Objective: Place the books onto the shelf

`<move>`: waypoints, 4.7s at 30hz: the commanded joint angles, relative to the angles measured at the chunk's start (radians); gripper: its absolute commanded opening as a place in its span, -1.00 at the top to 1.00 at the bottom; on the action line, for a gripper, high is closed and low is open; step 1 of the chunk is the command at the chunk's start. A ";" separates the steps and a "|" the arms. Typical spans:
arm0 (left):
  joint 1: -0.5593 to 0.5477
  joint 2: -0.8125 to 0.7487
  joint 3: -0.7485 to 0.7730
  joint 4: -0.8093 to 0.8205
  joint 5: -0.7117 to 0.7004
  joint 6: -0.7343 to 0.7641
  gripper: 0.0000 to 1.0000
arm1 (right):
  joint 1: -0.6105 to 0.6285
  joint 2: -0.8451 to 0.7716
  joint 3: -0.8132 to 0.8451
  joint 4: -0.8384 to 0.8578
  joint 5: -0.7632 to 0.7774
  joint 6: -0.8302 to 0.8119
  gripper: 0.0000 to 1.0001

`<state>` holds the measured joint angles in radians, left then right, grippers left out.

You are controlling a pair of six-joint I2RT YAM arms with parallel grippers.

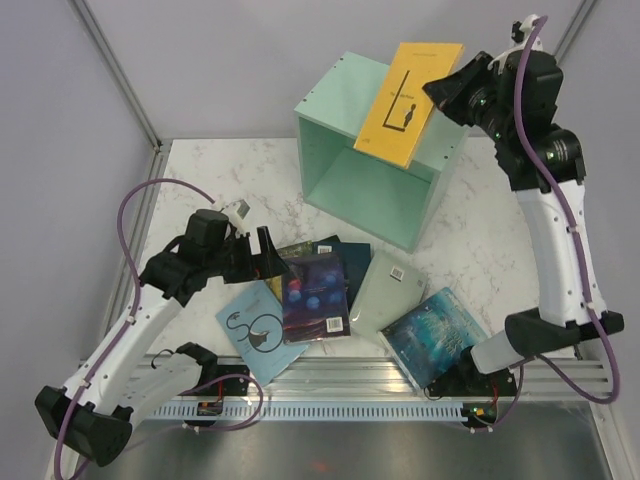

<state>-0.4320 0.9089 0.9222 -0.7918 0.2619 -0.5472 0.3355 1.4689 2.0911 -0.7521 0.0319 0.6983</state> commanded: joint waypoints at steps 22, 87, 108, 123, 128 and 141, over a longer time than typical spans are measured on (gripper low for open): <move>0.007 -0.024 0.033 -0.035 -0.023 0.038 -1.00 | -0.464 0.174 -0.131 -0.010 -0.357 0.047 1.00; 0.007 0.016 -0.058 0.005 0.005 0.021 -1.00 | -0.347 -0.218 -0.468 -0.099 -0.020 -0.036 -0.68; 0.009 0.134 -0.241 0.223 0.135 -0.088 -0.99 | 0.479 -0.282 -1.227 0.471 -0.148 0.132 -0.70; 0.009 0.196 -0.341 0.391 0.215 -0.143 -1.00 | 0.482 -0.099 -1.450 0.778 -0.231 0.221 -0.68; 0.009 0.209 -0.364 0.439 0.260 -0.151 -0.99 | 0.482 -0.127 -1.523 0.914 -0.299 0.286 -0.53; 0.009 0.208 -0.390 0.594 0.381 -0.218 -0.99 | 0.530 -0.160 -1.570 1.158 -0.363 0.397 0.45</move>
<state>-0.4133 1.1194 0.5285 -0.2920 0.5404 -0.7101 0.8398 1.3373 0.4923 0.3042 -0.3122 1.0893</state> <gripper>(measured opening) 0.998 0.326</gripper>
